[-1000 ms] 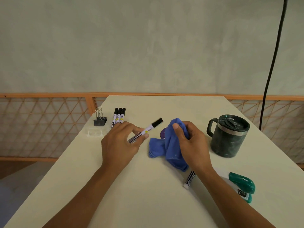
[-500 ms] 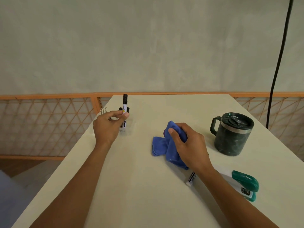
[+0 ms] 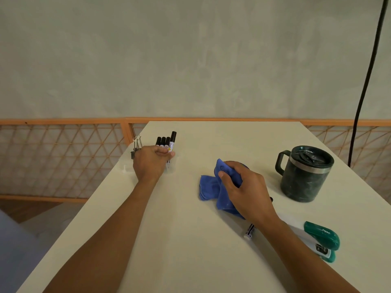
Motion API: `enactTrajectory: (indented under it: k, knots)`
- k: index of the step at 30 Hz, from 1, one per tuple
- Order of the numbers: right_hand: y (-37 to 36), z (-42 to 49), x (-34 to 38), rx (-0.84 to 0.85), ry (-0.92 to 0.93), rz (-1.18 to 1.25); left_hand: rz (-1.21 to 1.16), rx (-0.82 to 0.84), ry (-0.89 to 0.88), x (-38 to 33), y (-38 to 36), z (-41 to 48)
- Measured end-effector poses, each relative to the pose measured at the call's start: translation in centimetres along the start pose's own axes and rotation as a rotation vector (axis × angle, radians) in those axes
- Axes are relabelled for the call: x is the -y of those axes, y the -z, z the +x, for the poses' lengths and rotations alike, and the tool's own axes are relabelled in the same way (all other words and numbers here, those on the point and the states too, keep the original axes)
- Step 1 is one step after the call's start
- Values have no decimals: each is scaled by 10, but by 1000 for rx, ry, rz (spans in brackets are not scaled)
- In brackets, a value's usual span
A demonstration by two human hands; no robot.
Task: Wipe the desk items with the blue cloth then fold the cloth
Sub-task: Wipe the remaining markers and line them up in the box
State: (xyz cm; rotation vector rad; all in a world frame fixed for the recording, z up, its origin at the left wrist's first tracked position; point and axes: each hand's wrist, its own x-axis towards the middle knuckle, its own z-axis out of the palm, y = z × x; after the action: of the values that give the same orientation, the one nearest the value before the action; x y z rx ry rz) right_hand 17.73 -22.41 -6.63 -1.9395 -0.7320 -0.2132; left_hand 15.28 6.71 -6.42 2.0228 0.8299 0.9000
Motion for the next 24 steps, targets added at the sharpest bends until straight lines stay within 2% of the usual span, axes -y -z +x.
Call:
enactTrajectory:
  k: [5,24]
  knots:
    - [3,1,0,5,-21,-2,79,-35,2,1,-3,6]
    - [8,3,-2,-25,-5,2,144,-1,-66,3,-2,3]
